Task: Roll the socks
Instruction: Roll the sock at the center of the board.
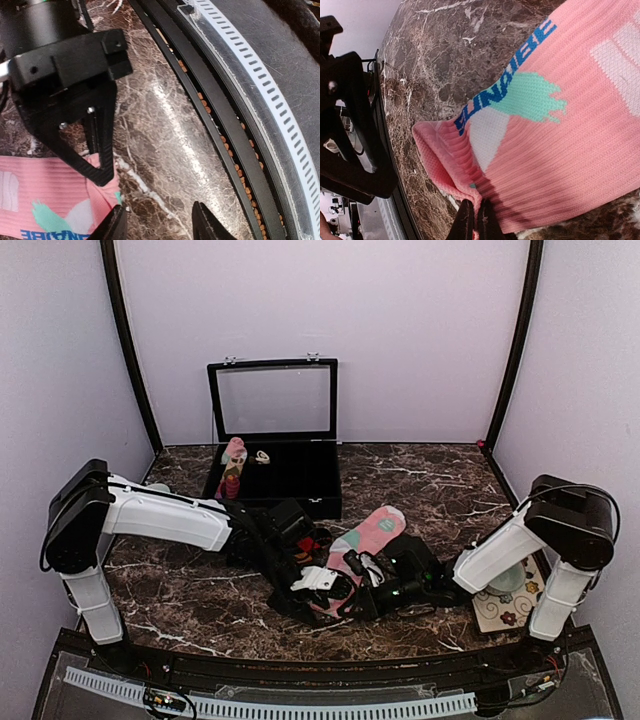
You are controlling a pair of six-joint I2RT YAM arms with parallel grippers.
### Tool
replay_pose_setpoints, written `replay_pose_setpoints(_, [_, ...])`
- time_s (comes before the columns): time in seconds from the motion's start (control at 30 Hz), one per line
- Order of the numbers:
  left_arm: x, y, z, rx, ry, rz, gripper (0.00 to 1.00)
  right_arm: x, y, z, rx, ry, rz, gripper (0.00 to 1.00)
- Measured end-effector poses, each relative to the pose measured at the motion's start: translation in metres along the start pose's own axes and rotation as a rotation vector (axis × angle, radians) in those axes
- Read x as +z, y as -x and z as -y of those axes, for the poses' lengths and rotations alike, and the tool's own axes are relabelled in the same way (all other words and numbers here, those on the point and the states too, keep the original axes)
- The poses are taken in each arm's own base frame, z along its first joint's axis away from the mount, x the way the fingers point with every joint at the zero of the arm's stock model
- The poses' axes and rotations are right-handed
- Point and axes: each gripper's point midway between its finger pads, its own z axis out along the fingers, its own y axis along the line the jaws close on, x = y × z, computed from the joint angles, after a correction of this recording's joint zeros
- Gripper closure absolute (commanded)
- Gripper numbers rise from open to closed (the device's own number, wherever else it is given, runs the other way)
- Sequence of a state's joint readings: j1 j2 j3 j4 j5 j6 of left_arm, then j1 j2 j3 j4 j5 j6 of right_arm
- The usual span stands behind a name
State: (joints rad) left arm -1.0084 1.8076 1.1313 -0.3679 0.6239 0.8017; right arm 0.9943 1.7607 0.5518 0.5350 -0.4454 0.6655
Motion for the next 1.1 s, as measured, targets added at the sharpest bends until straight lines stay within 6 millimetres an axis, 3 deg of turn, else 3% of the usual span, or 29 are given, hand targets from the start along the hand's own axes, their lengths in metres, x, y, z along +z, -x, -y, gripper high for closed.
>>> replay_pose_setpoints(0.1, [0.007, -0.008, 0.005, 0.002, -0.037, -0.026, 0.53, 0.001, 0.0, -0.001, 0.011, 0.007, -0.009, 1.0])
replay_pose_setpoints(0.3, [0.02, -0.029, -0.008, -0.013, -0.009, -0.083, 0.54, 0.001, -0.001, -0.001, 0.023, 0.014, -0.02, 1.0])
replay_pose_setpoints(0.53, [0.014, -0.032, -0.025, -0.014, 0.047, -0.08, 0.53, 0.001, -0.001, -0.001, 0.028, 0.017, -0.023, 1.0])
replay_pose_setpoints(1.1, [0.016, -0.044, -0.034, -0.016, 0.049, -0.101, 0.57, 0.002, -0.001, -0.002, 0.038, 0.033, -0.028, 0.99])
